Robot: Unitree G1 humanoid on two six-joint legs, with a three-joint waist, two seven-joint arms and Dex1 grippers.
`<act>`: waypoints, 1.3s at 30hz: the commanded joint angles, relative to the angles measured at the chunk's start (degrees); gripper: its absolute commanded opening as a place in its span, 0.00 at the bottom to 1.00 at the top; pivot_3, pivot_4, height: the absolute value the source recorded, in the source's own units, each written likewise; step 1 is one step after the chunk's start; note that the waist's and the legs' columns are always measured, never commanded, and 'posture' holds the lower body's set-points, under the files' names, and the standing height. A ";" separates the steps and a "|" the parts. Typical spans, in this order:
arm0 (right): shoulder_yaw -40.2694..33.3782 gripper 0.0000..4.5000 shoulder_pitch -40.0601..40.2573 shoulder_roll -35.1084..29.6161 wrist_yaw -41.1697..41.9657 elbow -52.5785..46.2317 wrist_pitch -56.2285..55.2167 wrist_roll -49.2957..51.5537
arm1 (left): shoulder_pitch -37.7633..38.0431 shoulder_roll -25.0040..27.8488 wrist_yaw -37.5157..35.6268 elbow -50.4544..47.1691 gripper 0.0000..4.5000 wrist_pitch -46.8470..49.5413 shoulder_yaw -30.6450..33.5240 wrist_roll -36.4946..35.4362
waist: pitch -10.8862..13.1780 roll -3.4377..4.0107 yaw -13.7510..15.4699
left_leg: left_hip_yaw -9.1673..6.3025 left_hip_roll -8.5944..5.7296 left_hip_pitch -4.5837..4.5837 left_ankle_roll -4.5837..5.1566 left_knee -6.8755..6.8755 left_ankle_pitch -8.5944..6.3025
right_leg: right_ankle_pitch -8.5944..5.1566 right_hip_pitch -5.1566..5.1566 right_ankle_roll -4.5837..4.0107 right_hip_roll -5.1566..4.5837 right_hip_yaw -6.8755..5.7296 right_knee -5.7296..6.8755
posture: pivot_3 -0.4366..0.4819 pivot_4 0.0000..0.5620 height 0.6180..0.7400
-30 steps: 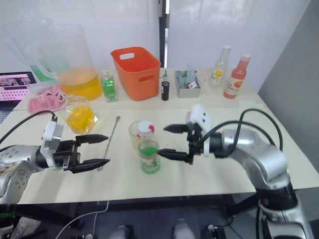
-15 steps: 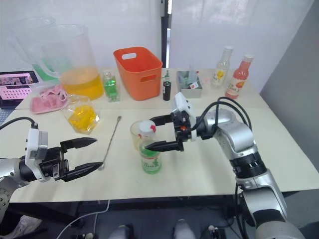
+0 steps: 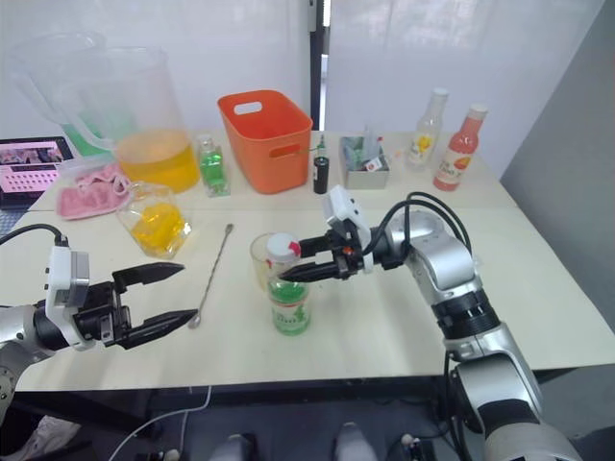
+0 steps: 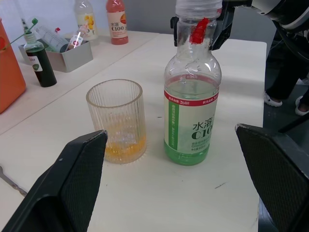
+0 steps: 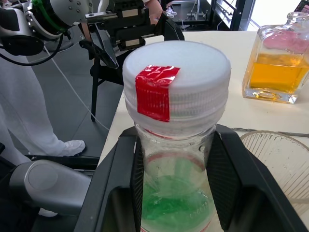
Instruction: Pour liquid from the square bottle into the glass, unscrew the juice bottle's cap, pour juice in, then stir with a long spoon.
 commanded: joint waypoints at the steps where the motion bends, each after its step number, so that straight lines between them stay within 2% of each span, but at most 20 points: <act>1: -3.17 0.29 1.12 -1.12 -1.29 -6.28 2.62 2.97 | -1.69 0.39 -1.48 1.06 1.00 -1.78 -1.07 0.16 | 0.00 0.00 0.06 | 0.00 0.00 0.00 0.00 0.00 0.00 | 0.00 0.00 0.00 0.00 0.00 0.00 | 0.48 0.27 0.85; 14: -8.58 0.29 10.29 -0.91 -22.73 -27.58 16.73 6.03 | -10.96 -1.66 -6.54 9.92 1.00 -5.43 -9.60 2.45 | 0.00 0.00 0.23 | -0.02 0.00 -0.03 0.00 0.00 0.00 | 0.00 -0.02 0.00 0.00 -0.01 0.01 | 0.48 0.27 0.85; 18: -8.20 0.29 14.32 1.74 -31.23 -34.61 21.08 6.95 | -14.25 -2.07 -8.54 12.87 1.00 -6.32 -12.17 3.52 | 0.00 -0.01 0.20 | -0.03 0.00 -0.03 0.00 0.00 0.01 | 0.00 -0.02 0.01 0.01 0.00 0.01 | 0.48 0.27 0.85; 23: -7.45 0.29 17.11 2.56 -35.77 -38.03 22.92 6.94 | -17.21 -2.39 -10.56 16.21 1.00 -7.42 -13.70 4.55 | -0.01 -0.01 0.26 | -0.06 -0.01 -0.05 0.01 0.03 0.01 | 0.01 0.00 0.01 0.01 -0.01 0.02 | 0.48 0.27 0.85; 27: -6.04 0.29 18.69 0.70 -35.37 -38.68 21.94 6.00 | -18.67 -2.76 -11.75 17.93 1.00 -8.01 -14.53 4.93 | -0.01 -0.01 0.40 | -0.06 -0.01 -0.05 0.01 0.04 0.01 | 0.01 0.02 0.02 0.01 -0.01 0.01 | 0.48 0.27 0.85; 29: -6.13 0.52 18.78 0.18 -34.98 -38.46 21.37 6.24 | -19.24 -2.85 -12.18 18.32 1.00 -8.00 -14.70 5.01 | -0.01 -0.01 0.58 | -0.06 -0.01 -0.05 0.01 0.05 0.01 | 0.01 0.03 0.02 0.01 -0.01 0.01 | 0.48 0.27 0.85; 35: -9.72 0.97 17.92 -2.80 -31.55 -37.08 19.96 9.26 | -20.06 -2.24 -13.09 17.86 1.00 -5.66 -14.98 3.80 | -0.01 -0.01 1.22 | -0.06 -0.01 -0.06 0.01 0.10 0.01 | 0.01 0.04 0.02 0.01 -0.01 0.01 | 0.48 0.27 0.85; 39: -13.45 1.00 19.78 -6.53 -28.94 -36.21 18.99 10.94 | -21.50 -2.40 -13.05 17.80 1.00 -4.45 -14.91 3.35 | -0.01 -0.01 1.58 | -0.06 -0.01 -0.06 0.01 0.17 0.01 | 0.01 0.07 0.02 0.01 -0.01 0.01 | 0.48 0.27 0.85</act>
